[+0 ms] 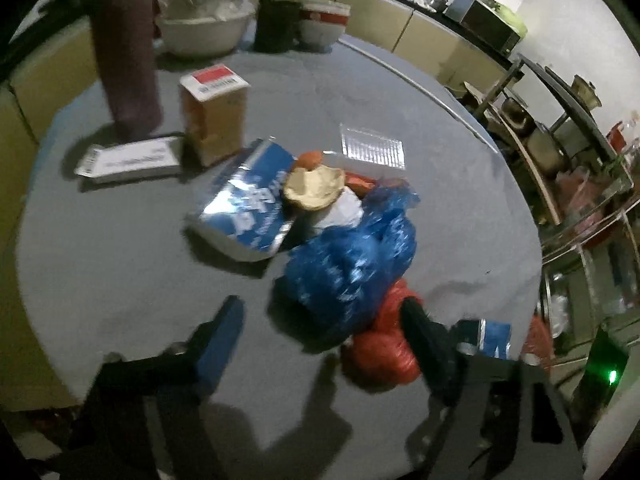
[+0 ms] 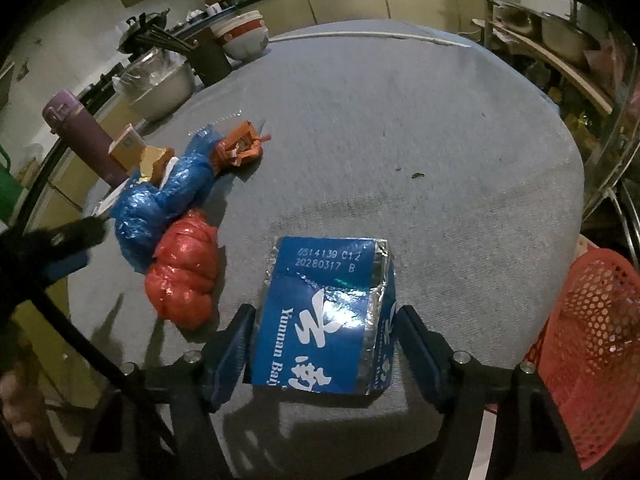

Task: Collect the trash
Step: 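Grasp the blue plastic bag with the left tool while the right grasps the small blue box, then carry both items over the red mesh basket and open both tools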

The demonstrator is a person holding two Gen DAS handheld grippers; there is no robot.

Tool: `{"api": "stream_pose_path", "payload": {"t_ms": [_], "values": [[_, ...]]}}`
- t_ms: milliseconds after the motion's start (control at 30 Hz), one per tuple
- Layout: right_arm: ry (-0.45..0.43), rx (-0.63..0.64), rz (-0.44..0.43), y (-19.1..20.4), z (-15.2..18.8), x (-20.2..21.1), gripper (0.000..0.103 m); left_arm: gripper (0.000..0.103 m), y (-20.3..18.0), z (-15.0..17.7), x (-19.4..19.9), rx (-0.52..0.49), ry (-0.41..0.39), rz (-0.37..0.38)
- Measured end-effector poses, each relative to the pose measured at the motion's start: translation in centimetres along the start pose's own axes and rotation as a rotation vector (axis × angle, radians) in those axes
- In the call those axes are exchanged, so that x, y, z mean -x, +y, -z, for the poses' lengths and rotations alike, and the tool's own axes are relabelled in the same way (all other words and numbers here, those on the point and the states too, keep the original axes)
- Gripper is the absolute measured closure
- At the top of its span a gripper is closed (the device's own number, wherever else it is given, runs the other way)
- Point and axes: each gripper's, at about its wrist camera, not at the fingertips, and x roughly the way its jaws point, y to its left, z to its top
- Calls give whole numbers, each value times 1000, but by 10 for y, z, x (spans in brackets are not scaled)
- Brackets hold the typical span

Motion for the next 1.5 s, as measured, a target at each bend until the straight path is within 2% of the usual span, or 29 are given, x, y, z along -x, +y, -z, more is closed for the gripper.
{"api": "stream_pose_path", "payload": {"t_ms": [67,100,133,433,567,667,800,933,1067,1167,1267,1367,1500], "values": [[1,-1,-4,-3,0,2,30,43,-4,-5,-11,11,21,27],[-1,-3,-11,-4,1,3,30,57,-6,-5,-16,15,35,35],[-5,-6,-17,-6,1,4,30,63,-7,-6,-20,19,48,43],[-97,-42,-123,-25,4,31,34,82,-13,2,1,10,-40,36],[-114,-40,-114,-33,4,35,35,85,-21,4,20,-27,-97,17],[-98,-43,-112,-37,6,32,36,85,-25,10,38,-42,-135,38],[-72,-23,-102,-37,9,25,36,86,-31,20,61,-70,-189,31],[-80,19,-91,-37,13,26,39,86,-41,26,78,-112,-217,33],[-86,-16,-134,-49,19,33,41,86,-55,31,82,-154,-224,38],[-107,-68,-193,-67,21,46,41,86,-71,39,79,-198,-202,60],[-141,-129,-212,-91,26,65,41,86,-97,49,71,-260,-161,96],[-187,-201,-185,-126,34,88,41,86,-136,64,60,-356,-106,137],[-238,-359,-135,-191,55,117,41,86,-192,88,39,-484,-21,198]]}}
